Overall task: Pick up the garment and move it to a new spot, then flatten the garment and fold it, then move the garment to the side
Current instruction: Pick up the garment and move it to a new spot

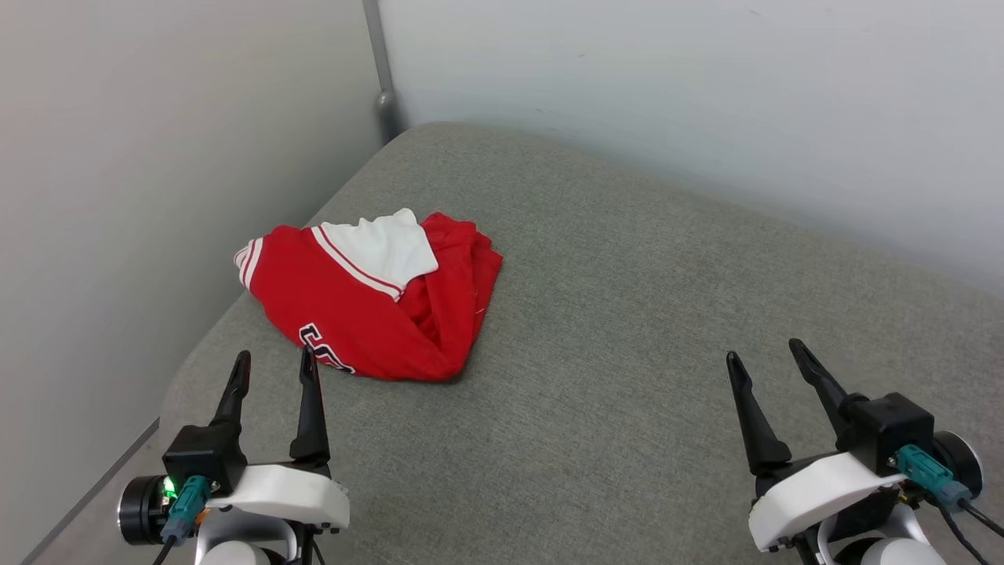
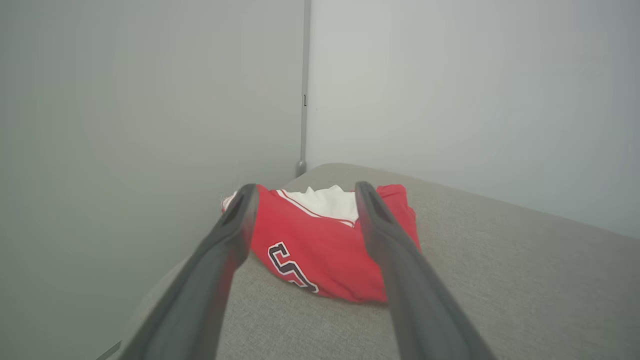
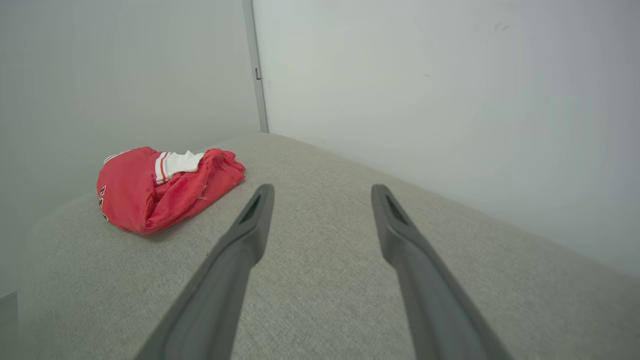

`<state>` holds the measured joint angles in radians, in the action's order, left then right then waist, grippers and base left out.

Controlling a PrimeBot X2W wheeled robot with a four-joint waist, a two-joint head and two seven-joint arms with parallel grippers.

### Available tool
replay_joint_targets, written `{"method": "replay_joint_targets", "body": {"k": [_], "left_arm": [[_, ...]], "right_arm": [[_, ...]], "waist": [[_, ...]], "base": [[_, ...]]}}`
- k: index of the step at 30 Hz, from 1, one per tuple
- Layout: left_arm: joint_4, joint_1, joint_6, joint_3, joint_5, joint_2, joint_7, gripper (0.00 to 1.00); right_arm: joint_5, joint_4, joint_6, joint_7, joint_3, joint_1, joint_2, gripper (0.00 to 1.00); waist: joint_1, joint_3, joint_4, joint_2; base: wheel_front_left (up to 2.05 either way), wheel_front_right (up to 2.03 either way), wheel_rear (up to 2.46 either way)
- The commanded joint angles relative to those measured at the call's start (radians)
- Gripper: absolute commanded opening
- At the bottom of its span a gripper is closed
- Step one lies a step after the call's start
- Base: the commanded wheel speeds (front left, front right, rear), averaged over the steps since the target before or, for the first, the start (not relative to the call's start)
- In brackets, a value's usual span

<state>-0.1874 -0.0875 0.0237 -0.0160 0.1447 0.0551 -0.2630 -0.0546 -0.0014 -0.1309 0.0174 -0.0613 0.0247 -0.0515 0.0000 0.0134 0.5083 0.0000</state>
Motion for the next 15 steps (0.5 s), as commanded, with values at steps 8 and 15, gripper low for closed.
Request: {"method": "replay_joint_targets", "body": {"k": [8,15], "left_arm": [[-0.052,-0.108,0.031,-0.022,0.025,0.031,0.013,1.00],[-0.124,-0.365,0.072,-0.026,0.070,0.131,0.215,1.00]], "right_arm": [[0.012,-0.016,0.000,-0.013,-0.019,0.031,0.001,1.00],[0.035,-0.043,0.000,-0.026,-0.028,0.079,-0.002,1.00]], "waist": [[0.0000,0.039,-0.070,0.0000],[0.0000,0.133,-0.169,0.0000]], "base": [[0.00,0.00,0.00],[0.00,0.00,0.00]]}}
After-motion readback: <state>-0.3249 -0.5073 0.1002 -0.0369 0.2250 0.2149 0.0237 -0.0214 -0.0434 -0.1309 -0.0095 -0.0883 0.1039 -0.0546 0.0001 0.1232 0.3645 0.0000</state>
